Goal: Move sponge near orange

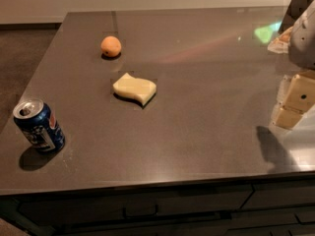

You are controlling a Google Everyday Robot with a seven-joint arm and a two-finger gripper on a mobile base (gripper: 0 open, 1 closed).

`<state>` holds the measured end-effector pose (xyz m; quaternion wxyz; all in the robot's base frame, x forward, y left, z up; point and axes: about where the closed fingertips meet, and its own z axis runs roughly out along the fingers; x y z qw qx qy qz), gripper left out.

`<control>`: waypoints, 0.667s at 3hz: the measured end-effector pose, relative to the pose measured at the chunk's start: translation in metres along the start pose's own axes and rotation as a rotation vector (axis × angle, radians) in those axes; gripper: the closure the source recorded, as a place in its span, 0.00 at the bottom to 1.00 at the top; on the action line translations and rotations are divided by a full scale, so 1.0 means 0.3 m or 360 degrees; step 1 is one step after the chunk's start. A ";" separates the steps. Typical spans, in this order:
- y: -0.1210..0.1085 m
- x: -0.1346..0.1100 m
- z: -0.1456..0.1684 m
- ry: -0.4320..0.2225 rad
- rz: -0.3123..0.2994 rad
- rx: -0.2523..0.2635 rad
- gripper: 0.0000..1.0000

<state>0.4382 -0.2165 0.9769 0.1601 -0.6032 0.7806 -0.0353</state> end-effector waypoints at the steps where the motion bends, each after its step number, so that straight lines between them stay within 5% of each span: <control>1: 0.000 0.000 0.000 0.0000 0.0000 0.0000 0.00; 2: -0.068 -0.091 0.016 -0.0163 0.0071 -0.0009 0.00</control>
Offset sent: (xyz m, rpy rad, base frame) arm 0.0444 0.0353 0.0103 0.2173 -0.0081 -0.0337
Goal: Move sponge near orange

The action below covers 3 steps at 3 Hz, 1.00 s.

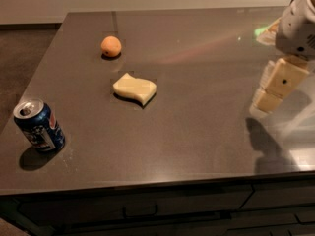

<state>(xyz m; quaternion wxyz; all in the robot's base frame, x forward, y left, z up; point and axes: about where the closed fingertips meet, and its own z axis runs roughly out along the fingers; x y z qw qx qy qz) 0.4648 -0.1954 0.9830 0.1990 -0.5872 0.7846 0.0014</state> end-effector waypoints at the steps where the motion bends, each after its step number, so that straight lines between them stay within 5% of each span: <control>1: -0.091 -0.115 0.045 -0.0146 0.0077 -0.0003 0.00; 3: -0.272 -0.356 0.168 -0.0263 0.0238 0.0075 0.00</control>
Offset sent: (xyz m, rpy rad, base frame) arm 0.1353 0.0950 0.0122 0.2326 -0.0731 -0.1596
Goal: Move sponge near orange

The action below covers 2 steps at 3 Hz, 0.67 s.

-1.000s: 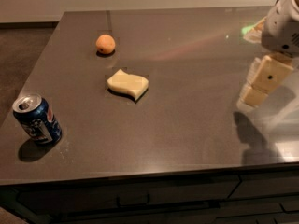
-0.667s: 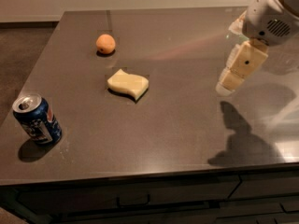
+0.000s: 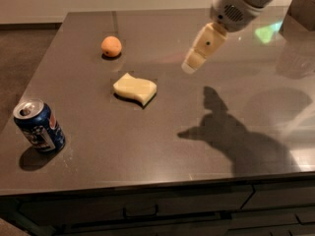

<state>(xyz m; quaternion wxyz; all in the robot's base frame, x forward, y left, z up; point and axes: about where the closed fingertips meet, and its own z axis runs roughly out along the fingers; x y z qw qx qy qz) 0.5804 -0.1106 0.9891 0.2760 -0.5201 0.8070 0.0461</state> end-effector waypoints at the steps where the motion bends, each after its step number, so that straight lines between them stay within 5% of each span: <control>1: -0.062 -0.096 0.093 -0.0014 0.0076 0.0055 0.00; 2: -0.106 -0.204 0.207 -0.0007 0.0145 0.0092 0.00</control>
Offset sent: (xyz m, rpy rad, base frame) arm 0.0977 0.0782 -0.0192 0.0359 -0.0242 -0.1552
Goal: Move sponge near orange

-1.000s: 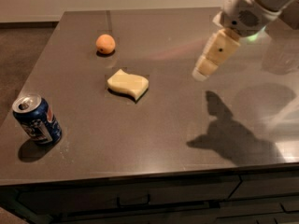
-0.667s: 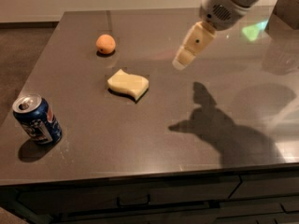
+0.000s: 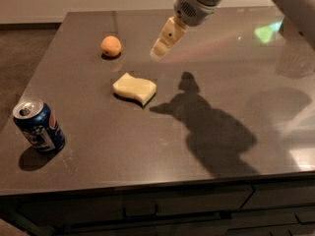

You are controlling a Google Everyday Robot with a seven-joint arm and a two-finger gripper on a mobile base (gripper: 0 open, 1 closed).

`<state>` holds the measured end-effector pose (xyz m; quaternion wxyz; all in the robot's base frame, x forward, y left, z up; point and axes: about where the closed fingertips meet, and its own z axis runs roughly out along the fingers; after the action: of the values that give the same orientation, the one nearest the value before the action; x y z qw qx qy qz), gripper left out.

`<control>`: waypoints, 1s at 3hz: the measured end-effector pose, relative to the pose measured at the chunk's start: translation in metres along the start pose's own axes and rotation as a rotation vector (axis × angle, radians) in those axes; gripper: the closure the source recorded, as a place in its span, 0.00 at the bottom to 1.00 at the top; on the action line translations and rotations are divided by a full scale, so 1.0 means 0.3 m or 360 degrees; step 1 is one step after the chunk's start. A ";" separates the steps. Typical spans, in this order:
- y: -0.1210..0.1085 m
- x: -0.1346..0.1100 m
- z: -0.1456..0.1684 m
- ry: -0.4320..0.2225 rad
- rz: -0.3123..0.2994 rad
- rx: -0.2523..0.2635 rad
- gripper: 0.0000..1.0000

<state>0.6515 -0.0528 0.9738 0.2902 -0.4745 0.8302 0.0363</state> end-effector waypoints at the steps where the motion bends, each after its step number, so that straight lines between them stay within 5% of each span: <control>1: -0.003 -0.058 0.066 0.0015 0.0014 0.0002 0.00; 3: 0.084 -0.091 0.263 0.0187 -0.0106 -0.0141 0.00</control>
Offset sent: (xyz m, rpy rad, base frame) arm 0.0367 0.0771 -0.0671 -0.1039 0.1269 0.0800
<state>0.6767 0.0083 0.9171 0.2208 -0.5156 0.8271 0.0355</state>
